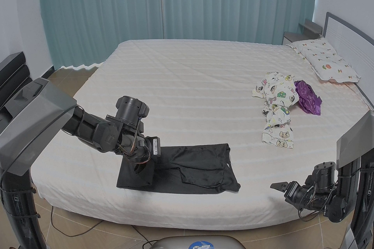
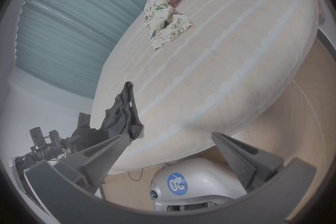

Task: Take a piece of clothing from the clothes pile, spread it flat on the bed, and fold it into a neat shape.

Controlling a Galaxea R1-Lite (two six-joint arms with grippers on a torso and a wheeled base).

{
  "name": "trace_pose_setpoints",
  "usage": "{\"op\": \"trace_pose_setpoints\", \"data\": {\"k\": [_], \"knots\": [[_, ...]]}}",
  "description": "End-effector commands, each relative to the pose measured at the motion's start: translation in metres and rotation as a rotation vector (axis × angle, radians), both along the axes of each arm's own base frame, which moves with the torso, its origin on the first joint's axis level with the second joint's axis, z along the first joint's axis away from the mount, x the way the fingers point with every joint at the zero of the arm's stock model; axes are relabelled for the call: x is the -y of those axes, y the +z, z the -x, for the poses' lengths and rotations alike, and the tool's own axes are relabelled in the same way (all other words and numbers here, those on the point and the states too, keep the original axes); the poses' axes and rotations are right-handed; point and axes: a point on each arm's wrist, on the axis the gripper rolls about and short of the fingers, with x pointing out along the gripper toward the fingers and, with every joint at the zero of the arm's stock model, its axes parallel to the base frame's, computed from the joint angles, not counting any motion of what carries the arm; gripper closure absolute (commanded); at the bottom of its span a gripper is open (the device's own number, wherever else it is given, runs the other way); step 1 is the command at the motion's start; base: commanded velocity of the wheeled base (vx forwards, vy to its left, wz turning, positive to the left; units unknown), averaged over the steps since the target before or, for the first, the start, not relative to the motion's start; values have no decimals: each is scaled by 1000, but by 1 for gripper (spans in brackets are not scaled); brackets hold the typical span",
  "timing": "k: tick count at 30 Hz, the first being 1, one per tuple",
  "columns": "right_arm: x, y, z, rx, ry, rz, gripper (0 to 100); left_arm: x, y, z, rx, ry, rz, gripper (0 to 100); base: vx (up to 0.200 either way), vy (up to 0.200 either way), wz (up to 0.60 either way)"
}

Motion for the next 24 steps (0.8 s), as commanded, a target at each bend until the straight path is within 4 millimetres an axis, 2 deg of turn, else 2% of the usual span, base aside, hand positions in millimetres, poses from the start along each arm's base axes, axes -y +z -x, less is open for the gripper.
{"op": "trace_pose_setpoints", "data": {"k": [1,9,18,24], "knots": [[0,2,-1,17,4,-8,0,15,-6,-3,-5,-31,-1,100,0,-200,0],[-1,1,-1,13,6,-7,0,38,-17,-12,-4,-62,-10,100,0,-200,0],[-1,0,-1,10,6,-6,0,65,-26,-22,-8,-46,8,100,0,0,0],[-1,-1,-1,8,7,-7,0,76,-32,-34,-15,4,14,100,0,0,0]]}}
